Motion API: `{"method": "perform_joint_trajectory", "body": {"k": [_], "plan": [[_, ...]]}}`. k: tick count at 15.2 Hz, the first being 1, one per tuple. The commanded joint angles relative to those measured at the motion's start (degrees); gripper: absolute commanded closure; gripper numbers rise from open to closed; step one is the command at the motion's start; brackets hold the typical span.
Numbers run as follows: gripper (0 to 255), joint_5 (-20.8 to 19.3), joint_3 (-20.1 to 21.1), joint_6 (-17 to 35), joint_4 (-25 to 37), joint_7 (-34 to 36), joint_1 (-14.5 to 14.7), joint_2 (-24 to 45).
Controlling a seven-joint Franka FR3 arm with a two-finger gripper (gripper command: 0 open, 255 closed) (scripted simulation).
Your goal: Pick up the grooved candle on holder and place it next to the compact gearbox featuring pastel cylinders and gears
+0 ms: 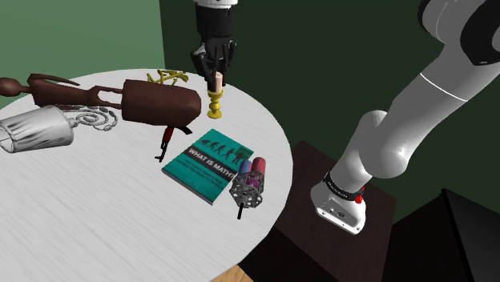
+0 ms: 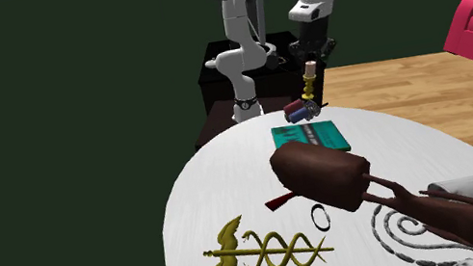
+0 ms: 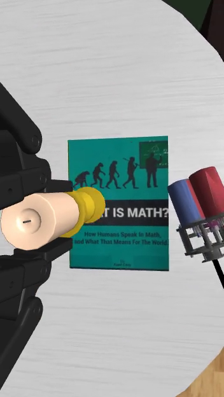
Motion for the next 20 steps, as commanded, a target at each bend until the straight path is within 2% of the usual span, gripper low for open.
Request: {"method": "perform_joint_trajectory", "body": {"k": [1, 7, 12, 20], "plan": [[255, 0.2, 1.6, 0.1, 1.2, 2.9, 1.2, 1.2], [255, 0.0, 6.4, -0.2, 6.0, 11.8, 5.0, 5.6], [255, -1.6, 10.4, -1.0, 12.7, 20.1, 9.1, 11.6], [255, -1.5, 10.3, 5.2, 6.2, 19.7, 9.0, 11.3]]}}
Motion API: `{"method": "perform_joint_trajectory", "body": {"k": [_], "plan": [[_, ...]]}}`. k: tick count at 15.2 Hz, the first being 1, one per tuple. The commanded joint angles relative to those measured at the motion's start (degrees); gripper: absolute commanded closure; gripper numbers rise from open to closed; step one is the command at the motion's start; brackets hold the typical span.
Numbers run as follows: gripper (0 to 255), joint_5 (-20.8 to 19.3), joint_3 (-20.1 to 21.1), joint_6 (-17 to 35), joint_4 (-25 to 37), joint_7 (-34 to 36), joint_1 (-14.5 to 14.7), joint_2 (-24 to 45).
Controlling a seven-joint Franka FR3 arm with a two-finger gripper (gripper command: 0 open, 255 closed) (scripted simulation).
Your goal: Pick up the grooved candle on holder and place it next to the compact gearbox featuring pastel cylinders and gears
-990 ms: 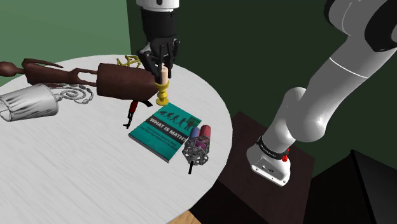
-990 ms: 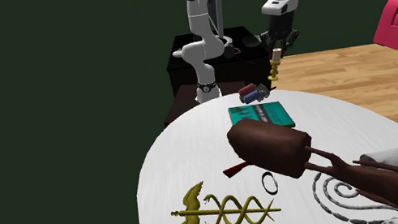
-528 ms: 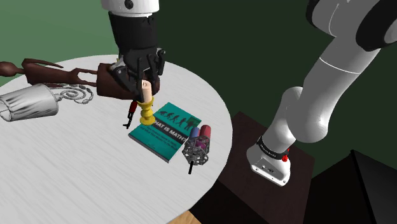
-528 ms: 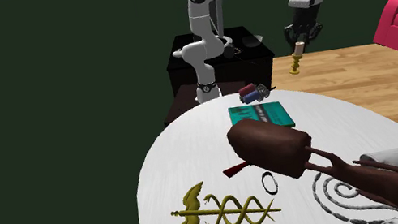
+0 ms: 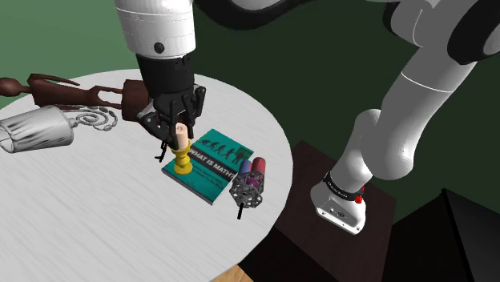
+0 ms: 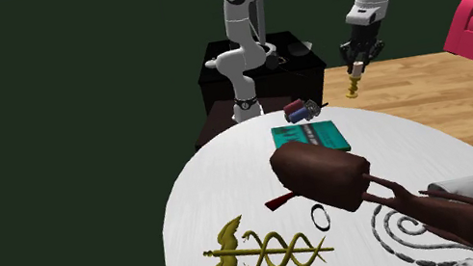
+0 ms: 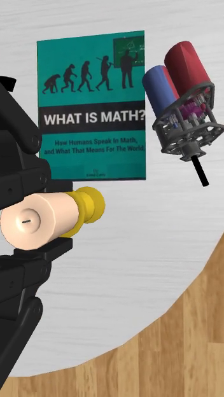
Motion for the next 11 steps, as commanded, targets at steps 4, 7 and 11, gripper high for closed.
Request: {"method": "perform_joint_trajectory", "body": {"k": [4, 7, 11], "plan": [[255, -0.1, 0.0, 3.7, -3.5, -0.2, 0.0, 0.2], [255, -0.2, 0.0, 5.9, -5.5, -0.2, 0.0, 0.5], [255, -0.4, 0.0, 8.9, -7.9, -0.1, 0.0, 1.0]]}}
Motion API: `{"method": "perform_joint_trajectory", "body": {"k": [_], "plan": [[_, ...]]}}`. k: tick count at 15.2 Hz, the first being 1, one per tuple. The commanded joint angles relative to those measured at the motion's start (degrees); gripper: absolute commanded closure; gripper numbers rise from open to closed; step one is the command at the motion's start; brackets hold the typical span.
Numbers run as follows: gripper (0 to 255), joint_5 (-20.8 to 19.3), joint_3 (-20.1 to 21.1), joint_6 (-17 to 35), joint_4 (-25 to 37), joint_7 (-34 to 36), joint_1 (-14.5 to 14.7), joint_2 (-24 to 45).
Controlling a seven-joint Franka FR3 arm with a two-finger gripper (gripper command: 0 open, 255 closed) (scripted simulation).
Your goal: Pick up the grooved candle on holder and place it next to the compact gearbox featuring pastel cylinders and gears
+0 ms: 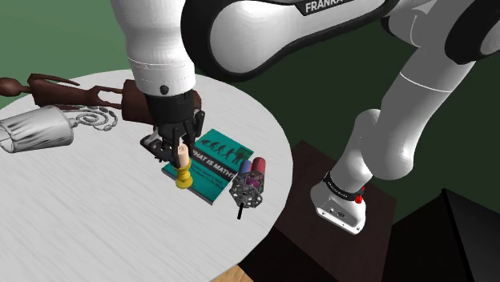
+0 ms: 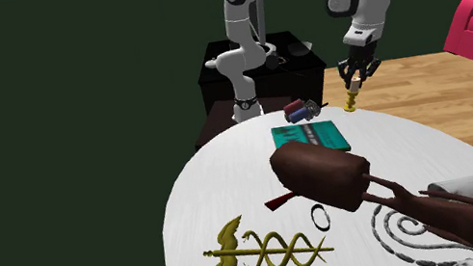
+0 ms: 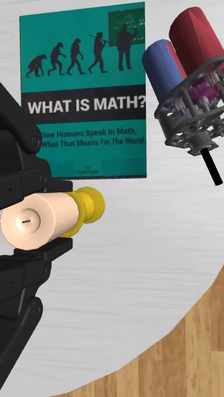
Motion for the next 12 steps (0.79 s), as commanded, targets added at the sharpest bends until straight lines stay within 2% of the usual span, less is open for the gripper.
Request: {"method": "perform_joint_trajectory", "body": {"k": [1, 12], "plan": [[255, -0.2, 0.0, 1.5, -1.0, 0.1, 0.0, 0.5], [255, -1.4, -0.1, 9.5, -6.5, 0.6, 0.3, 3.2]]}}
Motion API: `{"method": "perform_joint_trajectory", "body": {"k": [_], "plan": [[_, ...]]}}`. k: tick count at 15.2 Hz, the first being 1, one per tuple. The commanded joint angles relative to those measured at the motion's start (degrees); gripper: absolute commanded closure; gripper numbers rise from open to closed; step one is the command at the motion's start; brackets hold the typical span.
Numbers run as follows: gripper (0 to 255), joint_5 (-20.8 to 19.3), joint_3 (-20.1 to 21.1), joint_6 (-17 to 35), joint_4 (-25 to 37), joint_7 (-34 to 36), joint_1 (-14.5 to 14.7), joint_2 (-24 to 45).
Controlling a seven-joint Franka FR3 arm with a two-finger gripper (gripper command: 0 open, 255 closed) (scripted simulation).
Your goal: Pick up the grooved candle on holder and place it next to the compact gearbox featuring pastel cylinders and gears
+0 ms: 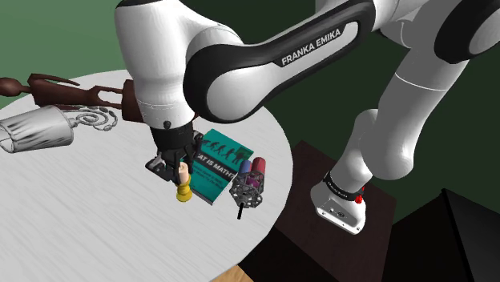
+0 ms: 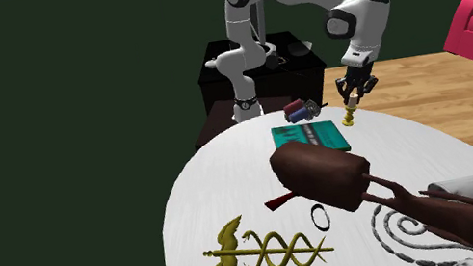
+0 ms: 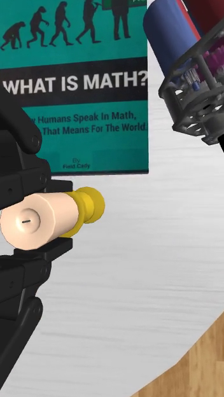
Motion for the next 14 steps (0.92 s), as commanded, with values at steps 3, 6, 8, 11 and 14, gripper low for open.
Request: {"method": "perform_joint_trajectory", "body": {"k": [3, 6, 8, 11, 14], "plan": [[255, -0.6, -0.1, 3.0, -1.7, 0.3, 0.1, 1.3], [255, -0.8, -0.1, 3.8, -2.2, 0.4, 0.2, 1.8], [255, -0.8, -0.1, 3.8, -2.2, 0.4, 0.2, 1.8], [255, -0.8, -0.1, 3.8, -2.2, 0.4, 0.2, 1.8], [0, -0.8, -0.1, 3.8, -2.2, 0.4, 0.2, 1.8]]}}
